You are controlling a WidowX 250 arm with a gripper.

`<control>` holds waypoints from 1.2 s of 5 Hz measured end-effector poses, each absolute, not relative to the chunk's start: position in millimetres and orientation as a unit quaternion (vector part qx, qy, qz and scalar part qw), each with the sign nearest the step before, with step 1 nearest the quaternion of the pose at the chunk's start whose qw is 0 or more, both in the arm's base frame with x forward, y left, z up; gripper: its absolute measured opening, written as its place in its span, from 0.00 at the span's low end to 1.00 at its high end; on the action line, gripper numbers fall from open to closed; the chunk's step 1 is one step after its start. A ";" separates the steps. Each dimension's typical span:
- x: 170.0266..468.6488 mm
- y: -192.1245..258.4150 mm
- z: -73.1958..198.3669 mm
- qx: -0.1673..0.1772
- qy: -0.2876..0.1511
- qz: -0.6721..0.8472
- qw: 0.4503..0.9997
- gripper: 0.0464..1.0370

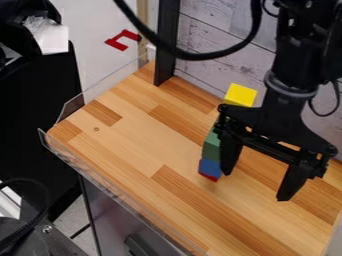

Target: Remove the yellow object from the top of the tower to the Centre of the table

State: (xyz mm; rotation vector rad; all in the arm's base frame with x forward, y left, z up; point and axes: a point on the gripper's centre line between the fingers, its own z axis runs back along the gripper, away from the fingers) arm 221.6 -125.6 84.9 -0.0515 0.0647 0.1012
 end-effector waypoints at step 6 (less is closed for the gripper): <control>243.1 -88.0 130.0 0.005 -0.004 0.062 0.998 0.96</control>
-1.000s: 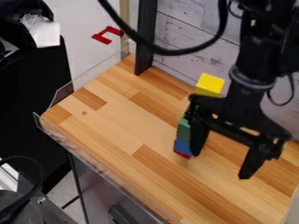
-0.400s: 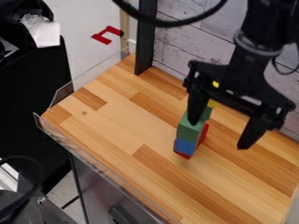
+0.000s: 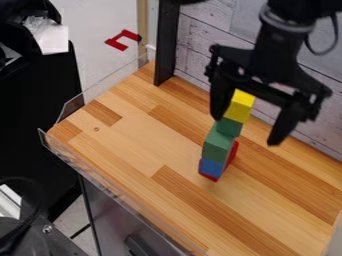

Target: Remove the yellow object from the top of the tower to the Centre of the table

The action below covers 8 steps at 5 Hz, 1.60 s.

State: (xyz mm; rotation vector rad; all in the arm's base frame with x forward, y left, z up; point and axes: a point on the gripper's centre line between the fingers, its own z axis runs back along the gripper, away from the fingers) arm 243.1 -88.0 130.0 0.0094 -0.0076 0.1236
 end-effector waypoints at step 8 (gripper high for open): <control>281.1 -65.5 95.5 -0.045 0.036 0.107 0.993 0.72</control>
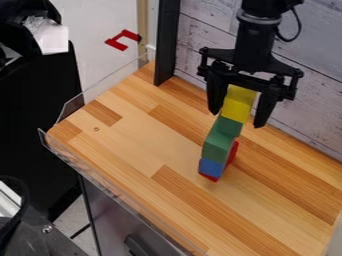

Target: Remove the yellow object from the top of the tower to the Centre of the table

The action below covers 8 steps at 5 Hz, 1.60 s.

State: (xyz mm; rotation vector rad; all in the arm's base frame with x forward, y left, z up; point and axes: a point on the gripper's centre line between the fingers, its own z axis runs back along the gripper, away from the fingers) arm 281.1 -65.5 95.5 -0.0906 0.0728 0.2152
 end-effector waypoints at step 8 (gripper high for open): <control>249.3 -146.7 77.9 -0.029 0.077 0.043 0.996 0.54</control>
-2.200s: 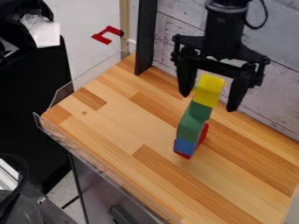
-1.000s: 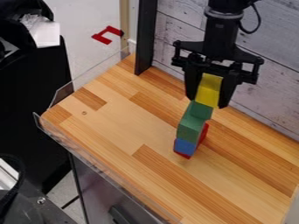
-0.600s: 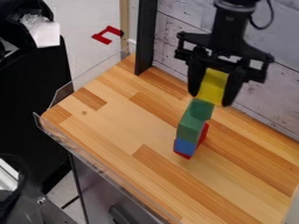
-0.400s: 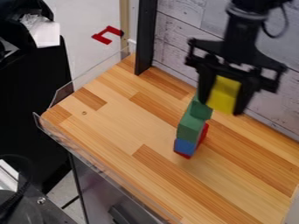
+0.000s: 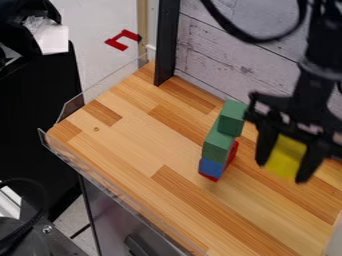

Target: Remove the yellow object from the top of the tower to the Centre of the table

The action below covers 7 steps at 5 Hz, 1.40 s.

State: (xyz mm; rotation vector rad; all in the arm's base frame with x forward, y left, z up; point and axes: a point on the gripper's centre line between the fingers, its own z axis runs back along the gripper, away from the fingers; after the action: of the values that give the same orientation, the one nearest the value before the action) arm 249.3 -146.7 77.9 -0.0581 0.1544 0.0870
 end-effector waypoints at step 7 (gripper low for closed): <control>256.5 -157.0 -19.7 -0.022 0.113 0.091 0.989 0.54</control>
State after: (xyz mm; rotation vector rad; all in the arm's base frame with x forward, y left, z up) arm 256.5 -157.0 -19.7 -0.0450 0.2276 0.1827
